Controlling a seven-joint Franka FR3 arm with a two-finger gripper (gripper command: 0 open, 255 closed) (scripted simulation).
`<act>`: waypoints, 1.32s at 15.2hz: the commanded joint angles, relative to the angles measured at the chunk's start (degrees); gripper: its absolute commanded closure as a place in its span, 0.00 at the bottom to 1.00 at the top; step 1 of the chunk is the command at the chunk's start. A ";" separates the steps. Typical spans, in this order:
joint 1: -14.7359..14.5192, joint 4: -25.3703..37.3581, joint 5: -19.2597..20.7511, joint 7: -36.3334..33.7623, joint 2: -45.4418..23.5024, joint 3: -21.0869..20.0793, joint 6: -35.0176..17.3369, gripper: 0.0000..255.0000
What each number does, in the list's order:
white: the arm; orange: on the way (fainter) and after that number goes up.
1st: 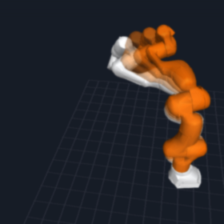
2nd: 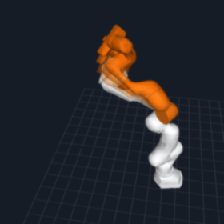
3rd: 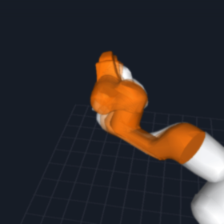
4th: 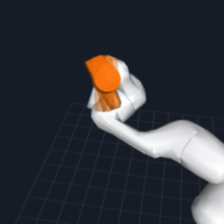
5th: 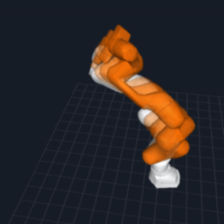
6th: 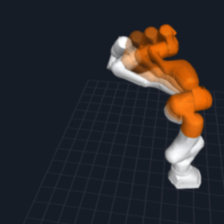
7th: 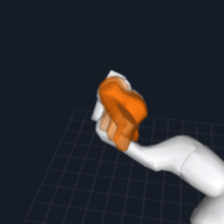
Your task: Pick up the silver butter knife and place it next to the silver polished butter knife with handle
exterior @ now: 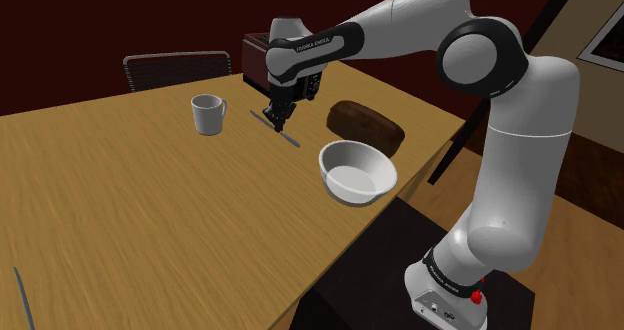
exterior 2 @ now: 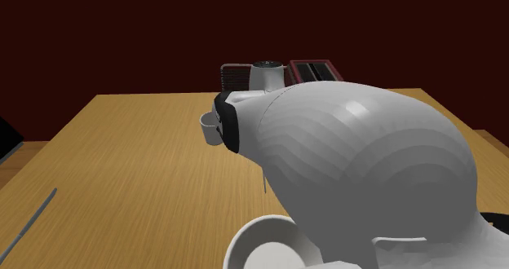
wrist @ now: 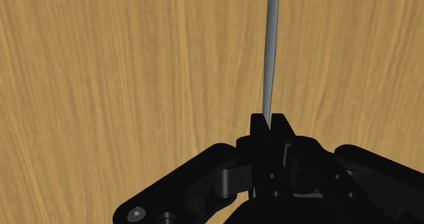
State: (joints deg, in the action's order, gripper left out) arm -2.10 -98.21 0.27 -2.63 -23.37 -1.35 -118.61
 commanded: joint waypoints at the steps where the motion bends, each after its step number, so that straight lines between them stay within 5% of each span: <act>1: 0.00 0.00 0.00 0.00 -0.01 0.00 -0.01 1.00; 20: 0.02 8.53 -0.11 0.02 4.28 -0.05 12.82 1.00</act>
State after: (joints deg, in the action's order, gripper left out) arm -2.16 -90.11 0.17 -2.71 -19.28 -1.43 -106.43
